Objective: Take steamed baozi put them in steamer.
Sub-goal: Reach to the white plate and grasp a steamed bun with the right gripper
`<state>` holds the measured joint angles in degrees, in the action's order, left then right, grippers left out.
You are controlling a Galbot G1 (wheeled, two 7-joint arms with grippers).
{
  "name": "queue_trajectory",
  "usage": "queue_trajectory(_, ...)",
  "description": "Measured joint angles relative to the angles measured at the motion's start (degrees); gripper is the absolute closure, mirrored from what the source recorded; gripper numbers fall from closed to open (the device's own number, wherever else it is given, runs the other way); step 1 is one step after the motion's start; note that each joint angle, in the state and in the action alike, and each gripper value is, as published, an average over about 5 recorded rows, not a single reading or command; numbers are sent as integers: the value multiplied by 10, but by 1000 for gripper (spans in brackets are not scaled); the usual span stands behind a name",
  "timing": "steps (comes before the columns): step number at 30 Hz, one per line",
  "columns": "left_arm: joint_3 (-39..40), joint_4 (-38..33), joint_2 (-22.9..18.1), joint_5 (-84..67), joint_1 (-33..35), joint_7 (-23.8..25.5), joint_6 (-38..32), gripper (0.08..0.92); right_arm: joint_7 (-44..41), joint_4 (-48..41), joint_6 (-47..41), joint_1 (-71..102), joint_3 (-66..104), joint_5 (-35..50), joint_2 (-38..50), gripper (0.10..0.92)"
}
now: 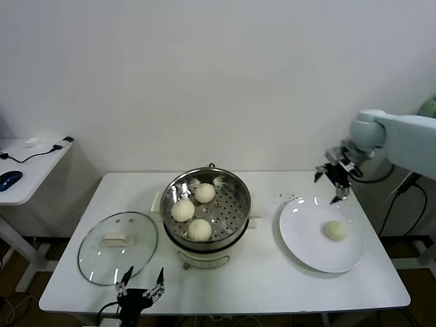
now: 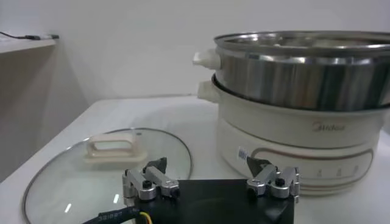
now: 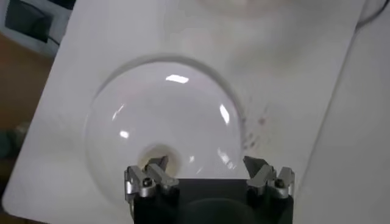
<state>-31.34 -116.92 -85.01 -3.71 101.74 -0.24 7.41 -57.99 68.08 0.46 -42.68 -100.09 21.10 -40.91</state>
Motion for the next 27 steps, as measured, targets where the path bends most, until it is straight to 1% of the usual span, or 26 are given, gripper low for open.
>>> queue_trajectory(5, -1, 0, -1, 1, 4, 0, -1, 177, 12, -23, -33, 67, 46, -18, 25, 203)
queue_trajectory(11, -1, 4, -3, 4, 8, 0, -4, 177, 25, -54, -57, 145, 105, -39, 34, 203)
queue_trajectory(24, -2, 6, -5, 5, 9, 0, -4, 177, 48, -112, -80, 259, 196, -67, 14, 202)
queue_trajectory(27, -3, 6, -5, 5, 11, -1, -4, 177, 52, -118, -83, 272, 208, -68, 8, 218)
